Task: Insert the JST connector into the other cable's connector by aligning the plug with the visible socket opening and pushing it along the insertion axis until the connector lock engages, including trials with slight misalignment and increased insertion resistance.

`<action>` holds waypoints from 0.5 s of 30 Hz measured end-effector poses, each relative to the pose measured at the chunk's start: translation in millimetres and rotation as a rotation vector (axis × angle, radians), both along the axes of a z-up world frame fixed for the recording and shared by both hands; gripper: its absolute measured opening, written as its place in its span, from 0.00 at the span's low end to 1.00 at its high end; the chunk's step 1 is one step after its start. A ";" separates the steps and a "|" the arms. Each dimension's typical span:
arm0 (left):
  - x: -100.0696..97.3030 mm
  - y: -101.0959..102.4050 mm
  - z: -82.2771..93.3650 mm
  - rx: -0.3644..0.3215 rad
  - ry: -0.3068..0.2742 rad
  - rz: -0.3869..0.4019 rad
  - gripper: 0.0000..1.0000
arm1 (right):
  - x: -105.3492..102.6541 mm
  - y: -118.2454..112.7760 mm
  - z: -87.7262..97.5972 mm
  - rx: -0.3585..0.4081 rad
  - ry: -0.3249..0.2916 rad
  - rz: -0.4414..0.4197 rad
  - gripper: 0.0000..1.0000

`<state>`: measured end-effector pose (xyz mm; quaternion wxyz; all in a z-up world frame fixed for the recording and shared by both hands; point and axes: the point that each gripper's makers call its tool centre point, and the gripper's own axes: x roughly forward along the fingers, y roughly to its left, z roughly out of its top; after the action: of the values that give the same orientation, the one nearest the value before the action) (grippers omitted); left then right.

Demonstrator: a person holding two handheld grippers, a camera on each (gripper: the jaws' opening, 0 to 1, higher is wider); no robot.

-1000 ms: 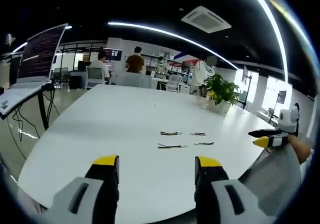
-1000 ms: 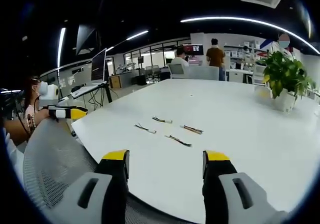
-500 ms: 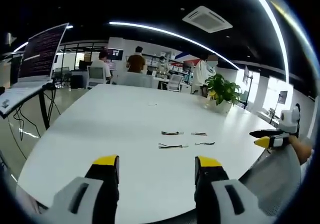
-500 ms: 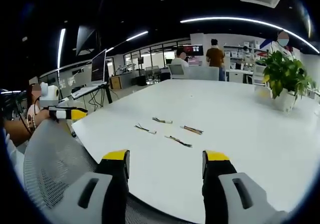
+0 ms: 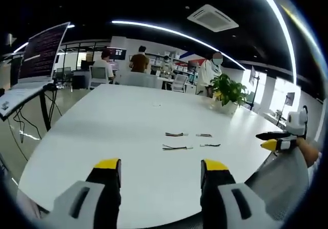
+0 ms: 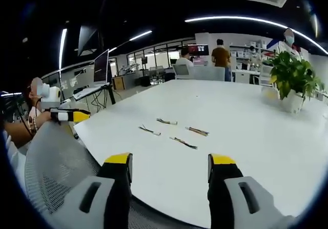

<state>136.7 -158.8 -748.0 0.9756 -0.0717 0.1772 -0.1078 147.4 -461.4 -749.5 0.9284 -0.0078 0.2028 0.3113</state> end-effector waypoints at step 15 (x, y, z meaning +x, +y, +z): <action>-0.8 -14.9 -6.0 0.002 0.049 -0.164 0.93 | 11.7 -7.3 -1.4 0.028 0.074 0.008 0.60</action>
<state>135.9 -173.7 -753.9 0.9589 -0.0588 0.2063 -0.1856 159.1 -468.8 -750.8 0.9189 0.0160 0.2326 0.3182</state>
